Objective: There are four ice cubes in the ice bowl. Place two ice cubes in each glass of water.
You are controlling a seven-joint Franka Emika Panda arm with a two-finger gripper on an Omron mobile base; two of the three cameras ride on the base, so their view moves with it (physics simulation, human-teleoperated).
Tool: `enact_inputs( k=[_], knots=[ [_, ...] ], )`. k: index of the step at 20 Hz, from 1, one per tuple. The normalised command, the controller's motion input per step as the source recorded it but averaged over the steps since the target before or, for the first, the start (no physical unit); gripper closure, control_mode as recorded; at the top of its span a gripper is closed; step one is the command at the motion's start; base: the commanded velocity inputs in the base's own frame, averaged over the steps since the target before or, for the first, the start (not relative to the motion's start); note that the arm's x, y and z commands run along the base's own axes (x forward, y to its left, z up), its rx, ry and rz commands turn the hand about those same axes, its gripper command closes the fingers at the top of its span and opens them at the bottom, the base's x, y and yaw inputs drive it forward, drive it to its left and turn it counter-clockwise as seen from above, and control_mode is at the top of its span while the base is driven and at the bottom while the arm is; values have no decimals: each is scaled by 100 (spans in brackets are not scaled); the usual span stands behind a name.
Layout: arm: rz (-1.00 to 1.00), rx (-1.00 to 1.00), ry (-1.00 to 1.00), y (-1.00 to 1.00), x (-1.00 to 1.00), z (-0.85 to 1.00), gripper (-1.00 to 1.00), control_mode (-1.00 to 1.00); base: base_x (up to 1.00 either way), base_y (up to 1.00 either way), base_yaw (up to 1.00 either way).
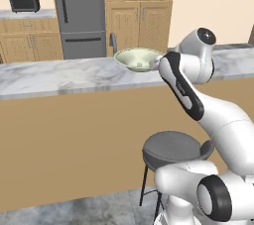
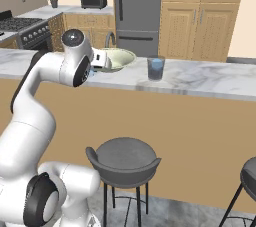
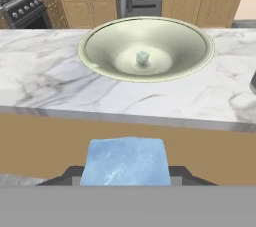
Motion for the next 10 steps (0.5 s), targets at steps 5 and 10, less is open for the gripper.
enact_inputs(
  k=[5,10],
  knots=[
    [0,0,0,0,-5,0,100,-100,0,0,0],
    [0,0,0,0,-12,-2,100,-100,0,0,0]
  ],
)
